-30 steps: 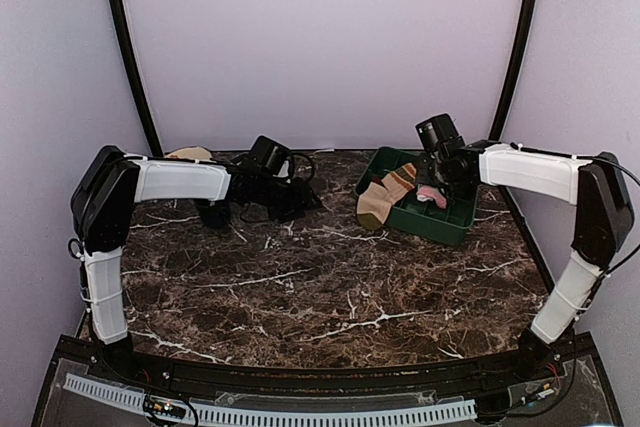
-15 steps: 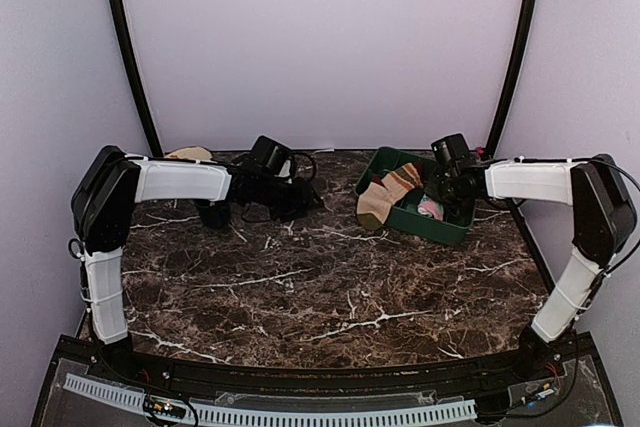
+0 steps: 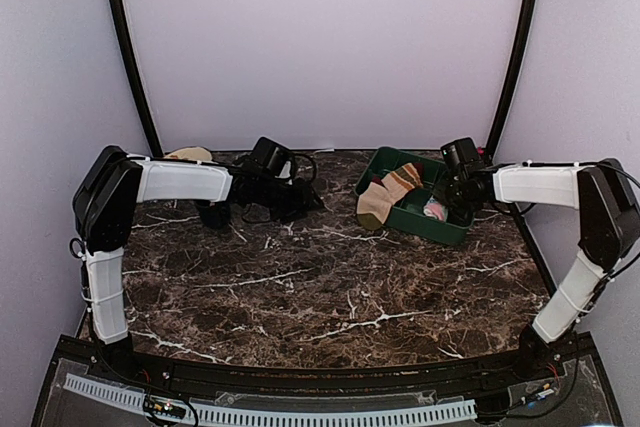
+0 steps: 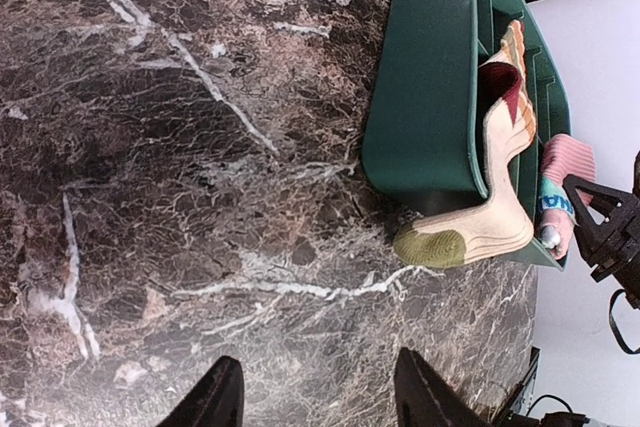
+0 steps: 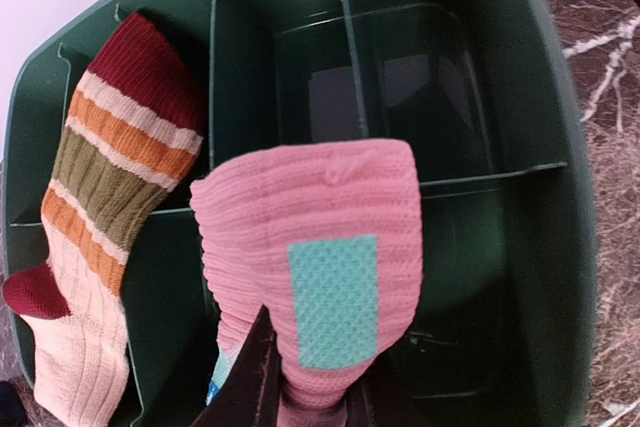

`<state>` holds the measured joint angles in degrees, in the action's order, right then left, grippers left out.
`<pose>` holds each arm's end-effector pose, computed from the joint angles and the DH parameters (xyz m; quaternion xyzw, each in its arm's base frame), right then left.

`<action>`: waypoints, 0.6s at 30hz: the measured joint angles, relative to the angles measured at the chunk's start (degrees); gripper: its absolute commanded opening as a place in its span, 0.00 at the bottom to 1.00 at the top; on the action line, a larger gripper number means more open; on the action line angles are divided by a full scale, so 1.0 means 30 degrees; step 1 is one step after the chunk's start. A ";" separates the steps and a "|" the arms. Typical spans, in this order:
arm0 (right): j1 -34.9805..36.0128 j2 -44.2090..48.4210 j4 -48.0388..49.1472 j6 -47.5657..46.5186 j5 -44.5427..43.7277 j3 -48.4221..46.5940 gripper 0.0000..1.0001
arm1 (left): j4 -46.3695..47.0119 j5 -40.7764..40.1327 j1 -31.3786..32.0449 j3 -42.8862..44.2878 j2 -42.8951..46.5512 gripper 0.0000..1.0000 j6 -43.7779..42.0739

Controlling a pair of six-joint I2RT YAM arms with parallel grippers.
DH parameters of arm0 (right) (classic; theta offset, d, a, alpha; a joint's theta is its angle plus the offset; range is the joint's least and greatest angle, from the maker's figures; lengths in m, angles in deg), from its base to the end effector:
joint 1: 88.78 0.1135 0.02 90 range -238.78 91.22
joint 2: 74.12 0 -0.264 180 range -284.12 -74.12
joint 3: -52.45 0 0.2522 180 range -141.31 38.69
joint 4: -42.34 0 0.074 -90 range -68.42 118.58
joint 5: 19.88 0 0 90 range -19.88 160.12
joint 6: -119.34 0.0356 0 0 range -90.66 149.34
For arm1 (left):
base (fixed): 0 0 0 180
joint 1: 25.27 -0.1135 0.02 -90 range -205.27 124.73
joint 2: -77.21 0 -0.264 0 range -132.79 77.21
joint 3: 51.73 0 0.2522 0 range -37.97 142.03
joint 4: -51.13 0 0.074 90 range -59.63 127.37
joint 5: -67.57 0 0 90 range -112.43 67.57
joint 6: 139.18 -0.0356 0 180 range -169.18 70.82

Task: Roll the socks
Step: Place the sock in the storage box.

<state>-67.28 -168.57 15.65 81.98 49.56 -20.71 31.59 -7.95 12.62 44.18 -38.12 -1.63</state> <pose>0.3277 0.1157 0.2054 0.3082 0.8677 0.0797 0.3819 0.3537 -0.2865 0.2001 -0.0213 0.8966 -0.3735 0.2368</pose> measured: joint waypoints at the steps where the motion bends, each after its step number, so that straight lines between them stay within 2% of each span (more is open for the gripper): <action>1: -0.0066 0.0146 -0.0102 0.0007 -0.0036 0.0102 0.00 | 0.0029 0.0007 -0.0022 0.0000 0.0000 0.54 0.0000; 11: -0.0219 0.0386 -0.0495 -0.0036 -0.0087 0.0240 0.00 | 0.0291 0.0124 -0.0044 0.0000 0.0000 0.54 0.0007; 18: -0.0175 -0.0124 -0.1858 -0.0648 -0.0219 -0.0765 0.00 | 0.0809 0.0321 -0.0044 -0.0007 -0.0051 0.54 0.0095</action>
<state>-67.80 -168.95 10.08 80.04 48.91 -23.00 34.01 -6.99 12.48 44.16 -38.27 -1.35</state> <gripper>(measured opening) 0.125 0.542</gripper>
